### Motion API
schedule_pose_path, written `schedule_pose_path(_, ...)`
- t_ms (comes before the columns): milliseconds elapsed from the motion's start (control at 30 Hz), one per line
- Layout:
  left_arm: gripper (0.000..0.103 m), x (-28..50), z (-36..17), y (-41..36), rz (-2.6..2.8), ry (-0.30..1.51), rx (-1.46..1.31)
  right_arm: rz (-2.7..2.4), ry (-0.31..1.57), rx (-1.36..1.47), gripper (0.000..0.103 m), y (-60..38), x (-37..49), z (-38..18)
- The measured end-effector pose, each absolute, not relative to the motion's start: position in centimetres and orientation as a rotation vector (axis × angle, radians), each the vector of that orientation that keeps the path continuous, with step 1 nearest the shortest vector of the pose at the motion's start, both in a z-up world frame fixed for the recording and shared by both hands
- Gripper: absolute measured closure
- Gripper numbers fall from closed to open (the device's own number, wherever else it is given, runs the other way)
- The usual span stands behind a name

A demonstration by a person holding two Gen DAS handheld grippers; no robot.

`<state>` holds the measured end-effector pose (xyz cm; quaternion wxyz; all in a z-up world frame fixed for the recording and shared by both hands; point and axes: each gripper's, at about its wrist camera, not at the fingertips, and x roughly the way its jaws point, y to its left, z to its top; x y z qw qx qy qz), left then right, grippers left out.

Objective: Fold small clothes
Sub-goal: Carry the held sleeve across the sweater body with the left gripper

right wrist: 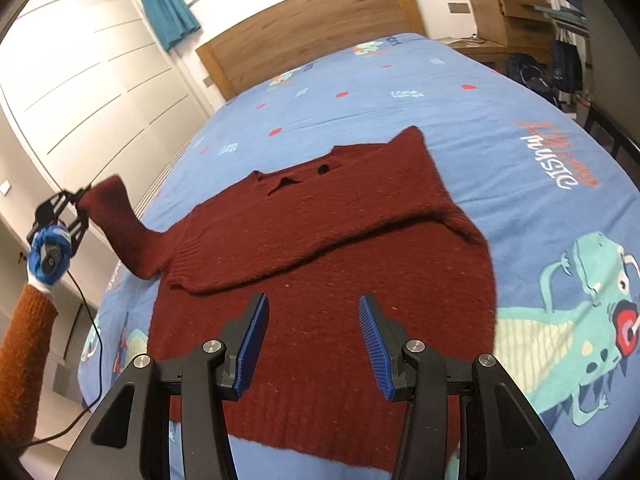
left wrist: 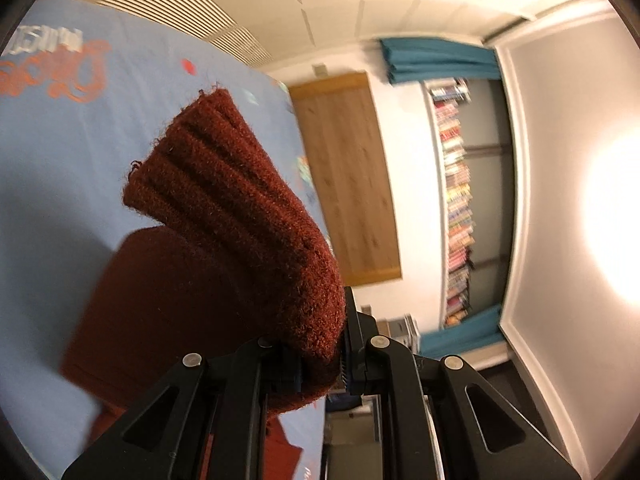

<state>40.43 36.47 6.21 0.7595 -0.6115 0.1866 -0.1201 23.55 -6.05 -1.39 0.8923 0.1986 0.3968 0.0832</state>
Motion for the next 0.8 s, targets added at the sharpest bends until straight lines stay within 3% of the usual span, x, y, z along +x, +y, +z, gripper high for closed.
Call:
schedule_pose_path(400,0.092,46.1,9.6,23.1,-0.472,0.541,-1.197,0.136,0.832,0.466,0.054,-10.4,19.9,-2.3)
schedule_pose_path(800,0.092,46.3,1.6,12.1,-0.505,0.857,-0.947,0.111,0.857,0.505,0.054,-12.6,18.0,-3.5)
